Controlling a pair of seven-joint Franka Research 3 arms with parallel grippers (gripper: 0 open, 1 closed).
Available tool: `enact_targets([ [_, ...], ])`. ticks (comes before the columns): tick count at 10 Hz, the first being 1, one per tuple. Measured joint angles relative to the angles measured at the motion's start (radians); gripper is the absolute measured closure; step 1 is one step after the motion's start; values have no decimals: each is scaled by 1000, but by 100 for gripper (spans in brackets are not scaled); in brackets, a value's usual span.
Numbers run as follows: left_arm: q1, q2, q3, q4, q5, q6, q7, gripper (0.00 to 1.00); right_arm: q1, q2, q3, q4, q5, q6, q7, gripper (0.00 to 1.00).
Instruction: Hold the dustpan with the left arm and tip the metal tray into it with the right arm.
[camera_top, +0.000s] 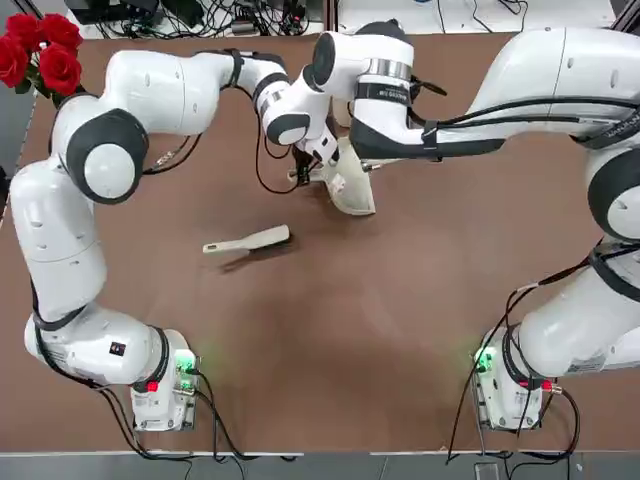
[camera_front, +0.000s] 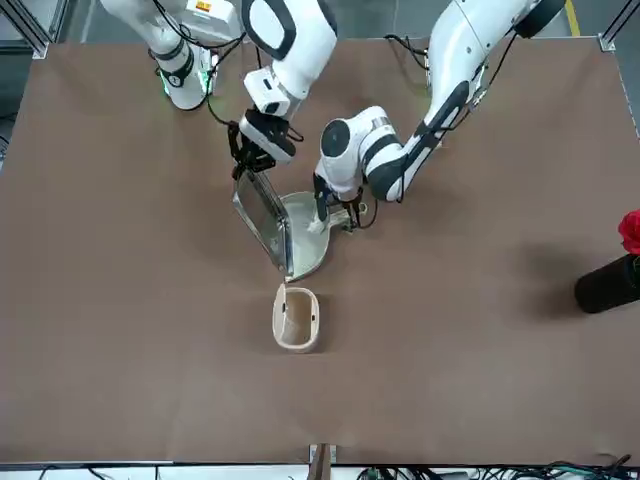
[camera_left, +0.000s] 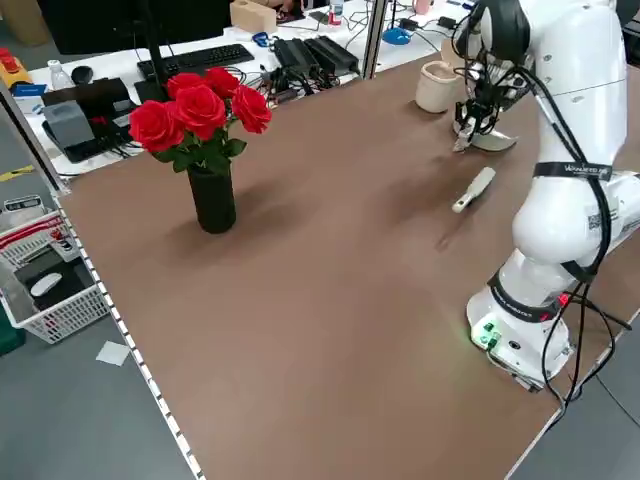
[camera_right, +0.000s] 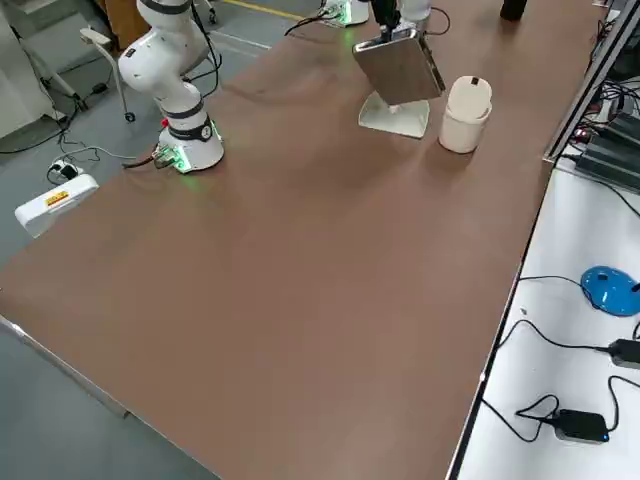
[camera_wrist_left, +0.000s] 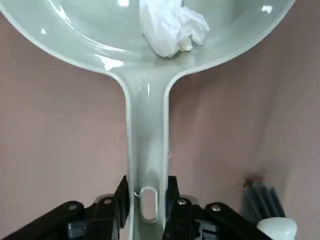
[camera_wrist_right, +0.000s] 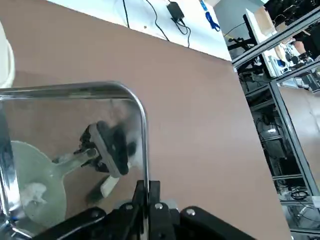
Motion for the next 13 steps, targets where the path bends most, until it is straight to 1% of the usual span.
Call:
enact_targets([
  [2,12,-19,-9,-7,0,-10,0,67,-27,-1,1,15,27,1,-92,95],
  [4,59,-32,-54,-29,0,-11,2,67,-87,-3,-5,78,98,17,-204,95],
  [5,87,-42,-78,-44,0,-11,7,67,-111,-4,-24,118,130,27,-262,95],
  [6,103,-52,-91,-52,0,-11,12,67,-121,-5,-59,154,163,41,-314,95],
  [7,106,-64,-94,-57,0,-11,17,67,-126,-11,-112,184,209,72,-369,95],
  [8,106,-80,-95,-62,-19,-12,32,67,-126,-28,-188,205,277,125,-431,95],
  [10,108,-142,-91,-66,-100,-18,98,67,-126,-114,-387,217,455,243,-595,95],
  [11,110,-184,-73,-66,-148,-26,137,67,-128,-157,-463,218,526,265,-664,95],
  [13,113,-269,-16,-66,-246,-28,223,67,-126,-215,-587,216,674,284,-760,95],
])
